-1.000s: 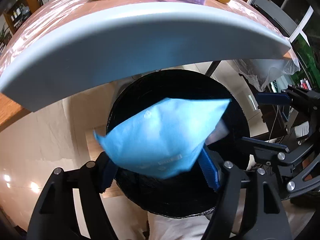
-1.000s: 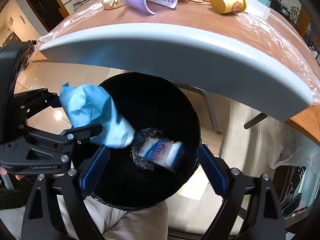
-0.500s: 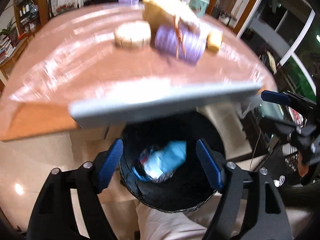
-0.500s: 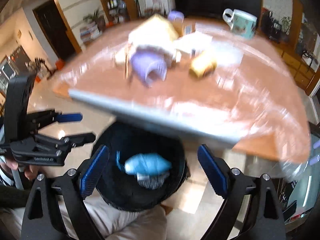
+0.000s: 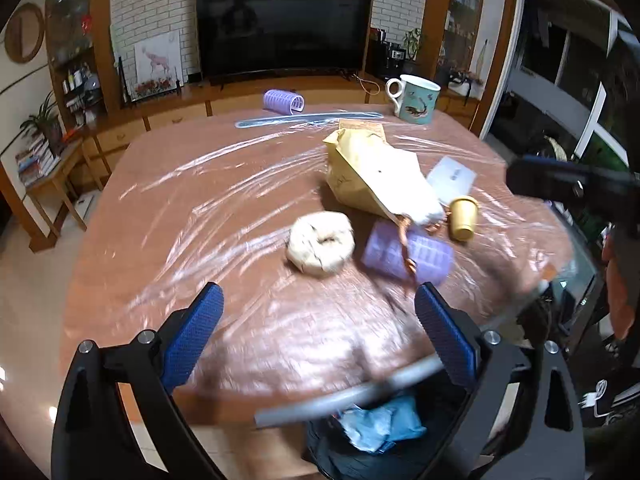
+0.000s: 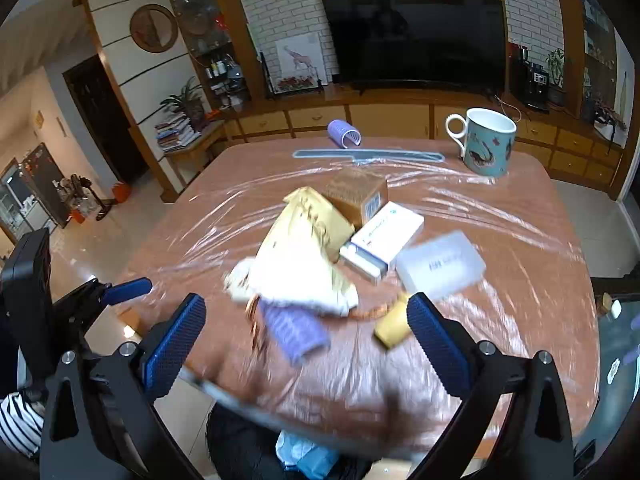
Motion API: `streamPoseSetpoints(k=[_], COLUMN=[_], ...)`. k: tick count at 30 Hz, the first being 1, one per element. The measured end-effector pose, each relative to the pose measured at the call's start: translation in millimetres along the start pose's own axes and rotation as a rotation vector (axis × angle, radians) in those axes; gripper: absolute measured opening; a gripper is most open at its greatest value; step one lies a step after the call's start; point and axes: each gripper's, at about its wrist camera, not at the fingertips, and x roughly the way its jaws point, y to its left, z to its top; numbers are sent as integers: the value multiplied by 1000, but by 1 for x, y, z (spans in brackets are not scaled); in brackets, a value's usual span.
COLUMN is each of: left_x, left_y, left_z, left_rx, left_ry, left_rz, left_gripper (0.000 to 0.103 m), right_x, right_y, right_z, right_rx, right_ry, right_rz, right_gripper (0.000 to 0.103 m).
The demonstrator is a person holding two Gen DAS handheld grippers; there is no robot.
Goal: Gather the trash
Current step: 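Move both tools back over the remaining trash on the table, then grasp the yellow paper bag with the right tool while the left tool grasps the white paper ball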
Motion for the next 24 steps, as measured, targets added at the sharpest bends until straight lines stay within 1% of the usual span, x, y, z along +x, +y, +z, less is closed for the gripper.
streamPoseSetpoints(k=[3,7,10,12,17,19,23,24], left_x=[18,40,55,63,74,78,83,84], left_y=[5,9,14,16,15,12,7,6], left_z=[11,16,19,21,25,27,30,30], left_rx=[28,69,75,78,107,135,176,182], left_ry=[29,57,84,97,103,110,129,133], left_rz=[-2,20,16,11,-2,1,-2,-6], left_gripper=[97,97,97,97,96,91,83,79], right_x=[25,56,79,95,116,123,132,134], right_y=[-2,-5,-6,-7,-7,-9,-9,-10], right_z=[18,28,33,36,38,38,39,39], right_rx=[23,59,61,56,74,79,98,108], right_ry=[33,88,128,151,191,206,232,237], right_rz=[20,28,10,-16,-22,-19,-10,-8], right_gripper=[99,99,99,99,99,99,92,89])
